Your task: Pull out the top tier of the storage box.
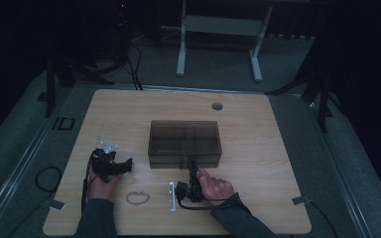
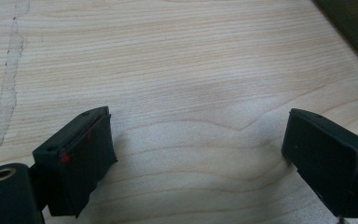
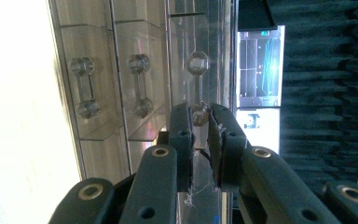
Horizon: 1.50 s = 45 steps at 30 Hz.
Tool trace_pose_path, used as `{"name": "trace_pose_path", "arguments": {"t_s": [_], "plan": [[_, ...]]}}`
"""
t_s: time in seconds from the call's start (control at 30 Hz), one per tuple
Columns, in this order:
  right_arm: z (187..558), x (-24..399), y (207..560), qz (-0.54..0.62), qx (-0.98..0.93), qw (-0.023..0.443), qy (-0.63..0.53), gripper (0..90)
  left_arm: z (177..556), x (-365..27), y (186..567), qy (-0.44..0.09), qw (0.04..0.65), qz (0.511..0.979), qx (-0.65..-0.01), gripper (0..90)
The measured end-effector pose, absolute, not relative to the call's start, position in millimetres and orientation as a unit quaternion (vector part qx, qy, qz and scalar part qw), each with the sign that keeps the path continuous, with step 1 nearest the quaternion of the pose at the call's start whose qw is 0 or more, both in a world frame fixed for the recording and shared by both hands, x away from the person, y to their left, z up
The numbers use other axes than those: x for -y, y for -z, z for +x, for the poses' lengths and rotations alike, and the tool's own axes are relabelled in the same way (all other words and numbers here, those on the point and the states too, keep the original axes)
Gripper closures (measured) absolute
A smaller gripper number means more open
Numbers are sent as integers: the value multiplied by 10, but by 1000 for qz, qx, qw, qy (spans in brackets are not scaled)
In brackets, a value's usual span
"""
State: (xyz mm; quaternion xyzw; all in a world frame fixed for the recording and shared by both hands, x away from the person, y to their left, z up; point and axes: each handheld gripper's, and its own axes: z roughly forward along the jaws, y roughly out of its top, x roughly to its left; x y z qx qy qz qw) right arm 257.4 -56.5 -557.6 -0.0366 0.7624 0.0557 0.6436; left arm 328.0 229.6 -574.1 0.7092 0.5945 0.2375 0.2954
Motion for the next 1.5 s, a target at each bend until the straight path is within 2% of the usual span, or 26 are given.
{"name": "trace_pose_path", "arguments": {"t_s": [0.3,0.47,0.7,1.23,1.5], "plan": [[2533,596,5534,-33,-773,629,-70,792,3280,-2296,5741,-238,295,709,-595,92],[2501,642,5461,-17,-785,611,-100,720,3280,-2296,5740,-237,295,709,-595,92],[2502,706,5398,10,-802,583,-133,674,3282,-2285,5740,-238,294,707,-597,88],[2529,876,5264,87,-832,511,-200,636,3285,-2281,5739,-239,294,705,-599,95],[2566,979,5227,111,-843,479,-220,624,3290,-2260,5733,-245,295,699,-603,151]]}}
